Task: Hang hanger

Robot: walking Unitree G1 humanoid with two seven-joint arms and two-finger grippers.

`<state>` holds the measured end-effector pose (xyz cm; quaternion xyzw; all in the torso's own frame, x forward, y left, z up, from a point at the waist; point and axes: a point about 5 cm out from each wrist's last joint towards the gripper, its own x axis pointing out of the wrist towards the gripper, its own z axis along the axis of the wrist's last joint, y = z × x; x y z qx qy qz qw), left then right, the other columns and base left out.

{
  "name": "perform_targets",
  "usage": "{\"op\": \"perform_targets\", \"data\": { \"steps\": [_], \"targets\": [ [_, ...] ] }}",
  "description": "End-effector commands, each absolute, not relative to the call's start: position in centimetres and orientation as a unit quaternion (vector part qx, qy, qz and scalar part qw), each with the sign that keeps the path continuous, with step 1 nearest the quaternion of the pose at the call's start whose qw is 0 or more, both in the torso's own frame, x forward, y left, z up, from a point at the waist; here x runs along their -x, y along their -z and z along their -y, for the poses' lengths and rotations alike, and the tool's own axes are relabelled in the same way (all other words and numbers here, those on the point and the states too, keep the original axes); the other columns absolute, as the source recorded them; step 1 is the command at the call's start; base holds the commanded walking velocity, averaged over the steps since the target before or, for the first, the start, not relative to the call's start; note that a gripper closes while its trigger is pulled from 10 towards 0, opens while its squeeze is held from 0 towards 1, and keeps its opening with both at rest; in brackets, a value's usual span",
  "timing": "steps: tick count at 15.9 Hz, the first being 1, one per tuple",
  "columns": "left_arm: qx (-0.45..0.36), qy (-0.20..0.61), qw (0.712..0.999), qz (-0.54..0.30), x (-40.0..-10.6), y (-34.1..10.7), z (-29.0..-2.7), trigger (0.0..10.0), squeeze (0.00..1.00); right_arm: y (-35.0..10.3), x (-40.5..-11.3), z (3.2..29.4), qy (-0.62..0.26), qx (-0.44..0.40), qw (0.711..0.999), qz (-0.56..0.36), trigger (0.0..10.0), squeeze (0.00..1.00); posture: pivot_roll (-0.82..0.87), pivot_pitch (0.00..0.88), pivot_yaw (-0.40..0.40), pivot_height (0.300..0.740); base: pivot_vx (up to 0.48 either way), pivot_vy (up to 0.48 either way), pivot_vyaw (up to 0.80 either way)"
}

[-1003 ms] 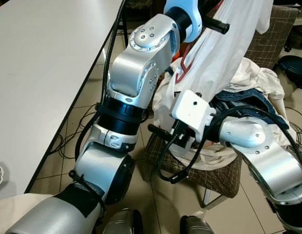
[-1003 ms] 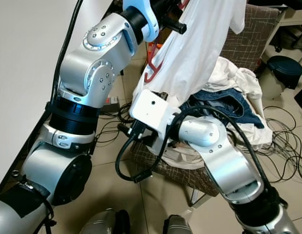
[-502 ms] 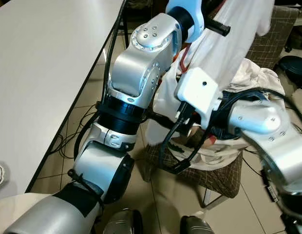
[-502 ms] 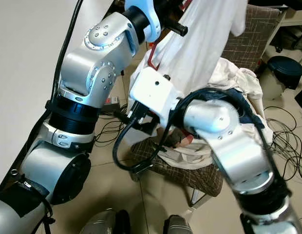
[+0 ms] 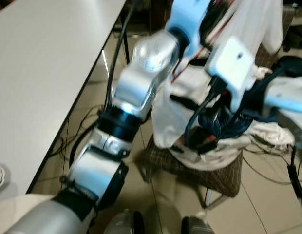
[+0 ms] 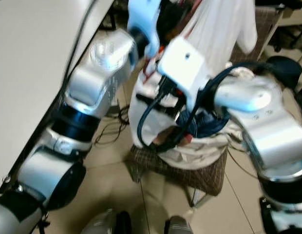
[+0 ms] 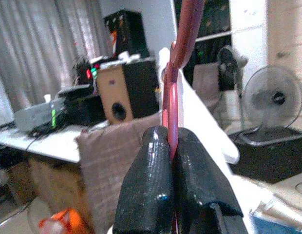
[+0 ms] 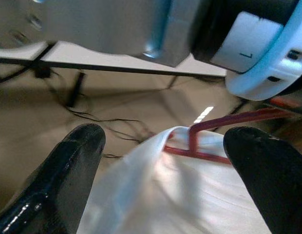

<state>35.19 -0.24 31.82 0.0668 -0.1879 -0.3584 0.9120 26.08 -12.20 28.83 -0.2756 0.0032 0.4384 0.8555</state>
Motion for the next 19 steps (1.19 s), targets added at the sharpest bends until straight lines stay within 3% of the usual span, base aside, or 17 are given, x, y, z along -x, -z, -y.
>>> {"op": "perform_targets", "data": {
  "steps": [1, 6, 8, 11, 12, 13, 15, 17, 19],
  "targets": [
    [-0.104, 0.331, 0.925, 0.156, -36.3, -30.0, -0.9, 10.0, 0.0, -30.8, -24.8, 11.5, -0.451, 0.285, 0.844, 0.055, 10.0, 0.0, -0.17, 0.055, 0.063, 0.74, 0.0, 0.0, 0.0],
    [-0.121, 0.328, 0.923, 0.163, -36.5, -30.1, -1.3, 10.0, 0.0, -30.8, -24.6, 11.2, -0.443, 0.283, 0.848, 0.064, 10.0, 0.0, -0.17, 0.046, 0.062, 0.74, 0.0, 0.0, 0.0],
    [-0.135, 0.353, 0.909, 0.175, -36.6, -30.8, -1.9, 10.0, 0.0, -32.6, -23.9, 12.0, -0.443, 0.214, 0.864, 0.105, 10.0, 0.0, -0.16, 0.037, 0.061, 0.74, 0.0, 0.0, 0.0],
    [-0.082, 0.358, 0.914, 0.175, -36.6, -32.4, -2.6, 10.0, 0.0, -32.2, -22.4, 13.1, -0.479, 0.228, 0.843, 0.089, 10.0, 0.0, -0.16, 0.038, 0.068, 0.74, 0.0, 0.0, 0.0],
    [-0.044, 0.357, 0.916, 0.18, -36.8, -34.3, -3.9, 10.0, 0.0, -32.7, -21.9, 14.7, -0.472, 0.242, 0.843, 0.085, 10.0, 0.0, -0.16, 0.04, 0.076, 0.74, 0.0, 0.0, 0.0],
    [-0.025, 0.355, 0.917, 0.181, -36.8, -35.4, -4.9, 10.0, 0.0, -33.6, -21.9, 15.7, -0.444, 0.244, 0.856, 0.103, 10.0, 0.0, -0.16, 0.042, 0.078, 0.74, 0.0, 0.0, 0.0],
    [-0.036, 0.349, 0.92, 0.176, -37.0, -37.4, -7.5, 10.0, 0.0, -37.9, -23.6, 20.2, -0.231, 0.213, 0.928, 0.203, 10.0, 0.0, -0.16, 0.048, 0.089, 0.74, 0.0, 0.0, 0.0],
    [-0.077, 0.341, 0.924, 0.157, -36.9, -37.4, -8.8, 10.0, 0.0, -40.2, -24.0, 23.6, -0.086, 0.162, 0.949, 0.257, 10.0, 0.0, -0.16, 0.052, 0.096, 0.74, 0.0, 0.0, 0.0],
    [-0.112, 0.345, 0.923, 0.13, -36.2, -36.9, -9.9, 10.0, 0.0, -38.6, -24.1, 24.2, -0.089, 0.168, 0.959, 0.212, 10.0, 0.0, -0.16, 0.054, 0.094, 0.74, 0.0, 0.0, 0.0]
  ]
}}
